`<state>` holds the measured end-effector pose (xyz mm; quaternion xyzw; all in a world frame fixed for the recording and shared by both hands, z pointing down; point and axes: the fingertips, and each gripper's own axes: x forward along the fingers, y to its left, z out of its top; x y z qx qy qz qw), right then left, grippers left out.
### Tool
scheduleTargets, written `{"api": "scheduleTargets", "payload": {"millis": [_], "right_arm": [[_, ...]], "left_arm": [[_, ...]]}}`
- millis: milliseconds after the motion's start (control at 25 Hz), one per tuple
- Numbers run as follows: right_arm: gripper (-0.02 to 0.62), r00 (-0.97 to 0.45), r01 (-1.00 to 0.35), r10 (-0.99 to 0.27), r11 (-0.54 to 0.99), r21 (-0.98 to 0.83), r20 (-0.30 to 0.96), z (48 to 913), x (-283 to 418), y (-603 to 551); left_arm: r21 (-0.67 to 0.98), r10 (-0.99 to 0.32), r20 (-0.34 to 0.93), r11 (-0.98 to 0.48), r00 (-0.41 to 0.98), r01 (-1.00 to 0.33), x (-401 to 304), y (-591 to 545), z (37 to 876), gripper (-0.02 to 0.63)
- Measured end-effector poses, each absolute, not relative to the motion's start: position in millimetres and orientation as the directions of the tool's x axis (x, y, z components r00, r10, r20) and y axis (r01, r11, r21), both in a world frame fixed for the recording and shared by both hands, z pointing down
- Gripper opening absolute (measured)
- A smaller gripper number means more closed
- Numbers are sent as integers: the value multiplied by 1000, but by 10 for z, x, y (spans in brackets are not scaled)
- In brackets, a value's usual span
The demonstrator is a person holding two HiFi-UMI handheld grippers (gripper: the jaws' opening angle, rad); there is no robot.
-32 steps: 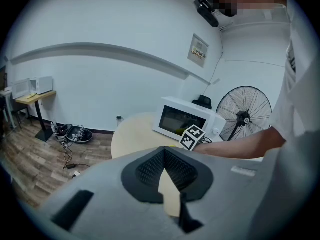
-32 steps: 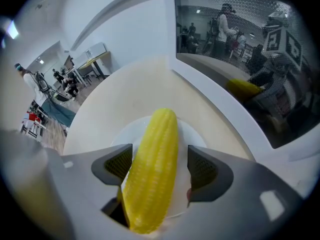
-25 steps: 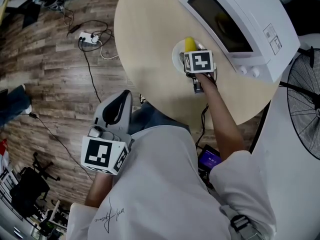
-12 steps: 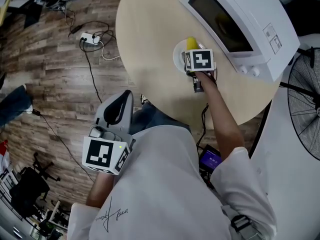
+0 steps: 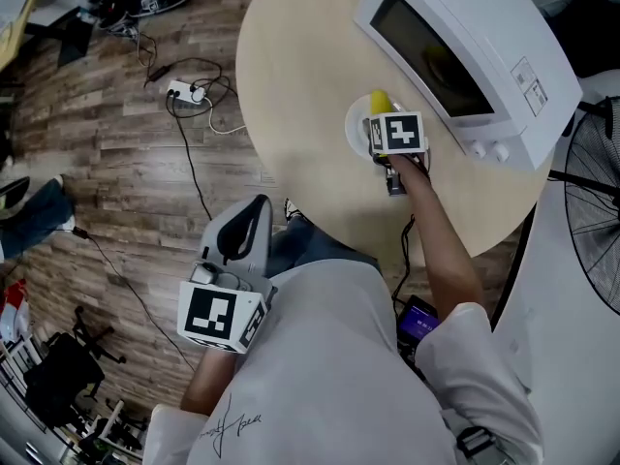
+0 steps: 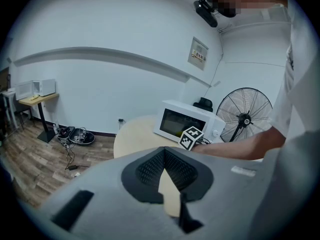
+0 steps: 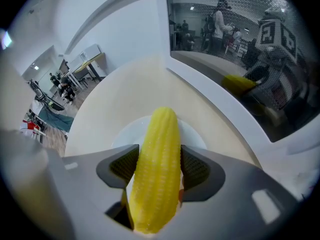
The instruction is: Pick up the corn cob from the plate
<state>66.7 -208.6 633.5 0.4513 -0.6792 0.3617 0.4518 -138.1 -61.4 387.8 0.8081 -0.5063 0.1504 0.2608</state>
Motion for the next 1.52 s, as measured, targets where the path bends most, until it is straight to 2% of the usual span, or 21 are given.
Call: {"api": "scheduleTargets", "payload": {"millis": [1520], "right_arm": [[267, -234, -943, -329, 305, -132, 915, 6100, 757, -1931]], "left_arm": [[258, -747, 468, -396, 473, -881, -1255, -522, 3740, 0]]}}
